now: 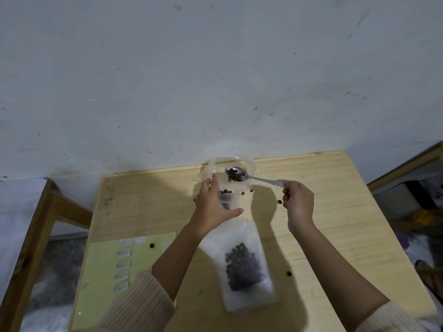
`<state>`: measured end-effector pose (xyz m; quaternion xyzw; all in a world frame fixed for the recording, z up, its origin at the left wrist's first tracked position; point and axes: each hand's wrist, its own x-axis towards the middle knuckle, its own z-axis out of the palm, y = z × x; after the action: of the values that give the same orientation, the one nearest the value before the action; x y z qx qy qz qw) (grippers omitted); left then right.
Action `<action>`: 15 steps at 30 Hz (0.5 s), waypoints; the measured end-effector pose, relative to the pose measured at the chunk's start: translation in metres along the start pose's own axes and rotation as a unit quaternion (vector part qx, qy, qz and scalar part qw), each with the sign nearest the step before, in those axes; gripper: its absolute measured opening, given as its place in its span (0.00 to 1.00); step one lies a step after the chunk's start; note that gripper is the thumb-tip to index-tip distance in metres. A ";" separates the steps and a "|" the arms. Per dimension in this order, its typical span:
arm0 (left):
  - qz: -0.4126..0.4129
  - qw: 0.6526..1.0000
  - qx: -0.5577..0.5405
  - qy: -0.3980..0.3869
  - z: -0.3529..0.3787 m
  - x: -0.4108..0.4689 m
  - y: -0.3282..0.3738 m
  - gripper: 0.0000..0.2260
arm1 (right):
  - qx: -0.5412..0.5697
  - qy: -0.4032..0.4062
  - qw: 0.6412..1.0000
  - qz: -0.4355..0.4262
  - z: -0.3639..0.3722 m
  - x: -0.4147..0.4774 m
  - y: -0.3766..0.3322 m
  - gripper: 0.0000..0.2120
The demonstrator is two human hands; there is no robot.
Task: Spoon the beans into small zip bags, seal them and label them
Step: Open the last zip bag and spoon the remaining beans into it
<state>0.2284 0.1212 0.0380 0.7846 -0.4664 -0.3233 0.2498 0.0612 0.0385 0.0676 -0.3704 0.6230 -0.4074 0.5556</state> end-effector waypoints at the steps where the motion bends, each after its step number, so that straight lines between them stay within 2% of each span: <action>1: 0.001 1.000 0.000 0.003 0.000 0.001 0.000 0.53 | -0.010 -0.014 1.000 -0.027 -0.001 -0.002 -0.001 0.12; 8: -0.009 1.000 -0.003 0.008 0.000 0.004 -0.003 0.53 | -0.069 -0.092 0.973 -0.202 -0.002 -0.011 -0.006 0.13; 11: -0.008 1.000 -0.006 0.012 -0.001 0.005 -0.004 0.54 | -0.080 -0.093 0.960 -0.254 -0.004 -0.008 -0.007 0.15; 15: -0.001 1.000 -0.016 0.015 -0.002 0.006 -0.004 0.53 | -0.126 -0.060 0.951 -0.274 0.000 0.002 0.002 0.09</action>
<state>0.2338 0.1176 0.0351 0.7858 -0.4562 -0.3192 0.2694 0.0610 0.0375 0.0645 -0.6176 0.5093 -0.4396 0.4073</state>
